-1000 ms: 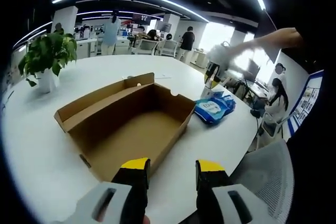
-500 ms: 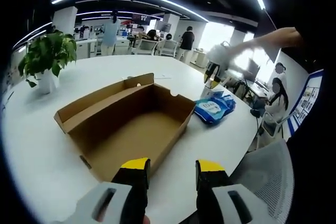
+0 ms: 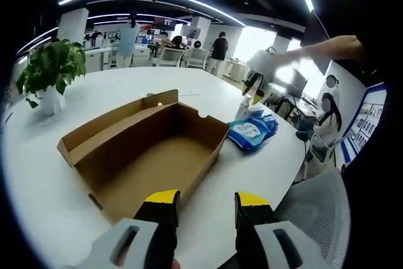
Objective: Operate the shoe box by opening the lid, removing the specified soft item, and placing it in the target area until the item is outside and the box remains undamaged.
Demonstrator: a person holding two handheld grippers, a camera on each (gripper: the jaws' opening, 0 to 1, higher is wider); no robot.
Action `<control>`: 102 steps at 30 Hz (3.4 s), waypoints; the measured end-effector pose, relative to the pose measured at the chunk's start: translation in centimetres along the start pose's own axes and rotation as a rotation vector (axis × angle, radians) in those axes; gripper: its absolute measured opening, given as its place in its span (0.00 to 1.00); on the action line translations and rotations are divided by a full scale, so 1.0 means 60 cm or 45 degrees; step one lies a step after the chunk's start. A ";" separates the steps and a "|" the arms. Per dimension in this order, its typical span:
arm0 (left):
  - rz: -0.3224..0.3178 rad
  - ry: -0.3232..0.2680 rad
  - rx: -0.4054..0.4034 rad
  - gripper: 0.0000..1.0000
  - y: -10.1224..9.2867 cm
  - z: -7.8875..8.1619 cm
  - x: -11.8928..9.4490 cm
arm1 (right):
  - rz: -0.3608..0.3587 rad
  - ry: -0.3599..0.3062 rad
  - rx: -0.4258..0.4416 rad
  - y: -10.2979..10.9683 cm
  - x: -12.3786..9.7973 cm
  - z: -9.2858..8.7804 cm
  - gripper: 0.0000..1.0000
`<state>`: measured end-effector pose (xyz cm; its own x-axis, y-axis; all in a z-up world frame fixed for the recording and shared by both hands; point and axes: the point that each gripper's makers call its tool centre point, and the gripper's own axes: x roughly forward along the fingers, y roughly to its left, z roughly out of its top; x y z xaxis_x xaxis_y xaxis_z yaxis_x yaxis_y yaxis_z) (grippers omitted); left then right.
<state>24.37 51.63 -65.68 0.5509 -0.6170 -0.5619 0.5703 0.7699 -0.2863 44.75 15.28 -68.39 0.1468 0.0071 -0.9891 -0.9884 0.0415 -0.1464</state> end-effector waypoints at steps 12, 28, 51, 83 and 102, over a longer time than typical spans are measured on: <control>-0.033 -0.011 -0.002 0.35 -0.016 0.003 -0.002 | -0.076 -0.039 0.122 0.020 -0.030 -0.042 0.35; -0.020 -0.078 -0.003 0.34 -0.019 0.028 -0.021 | -0.167 -0.237 0.426 0.032 -0.079 -0.042 0.34; 0.034 -0.144 -0.079 0.34 -0.004 0.026 -0.052 | -0.137 -0.650 0.746 0.024 -0.095 0.066 0.36; 0.161 -0.208 -0.187 0.34 0.056 0.007 -0.117 | 0.009 -0.785 0.599 0.008 -0.055 0.300 0.37; 0.332 -0.232 -0.324 0.33 0.124 -0.005 -0.121 | 0.042 -0.796 0.574 -0.004 -0.045 0.354 0.36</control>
<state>24.44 61.89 -63.93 0.7689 -0.3972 -0.5010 0.2409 0.9058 -0.3485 45.42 36.45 -65.41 0.2454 0.5730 -0.7819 -0.9005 0.4334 0.0350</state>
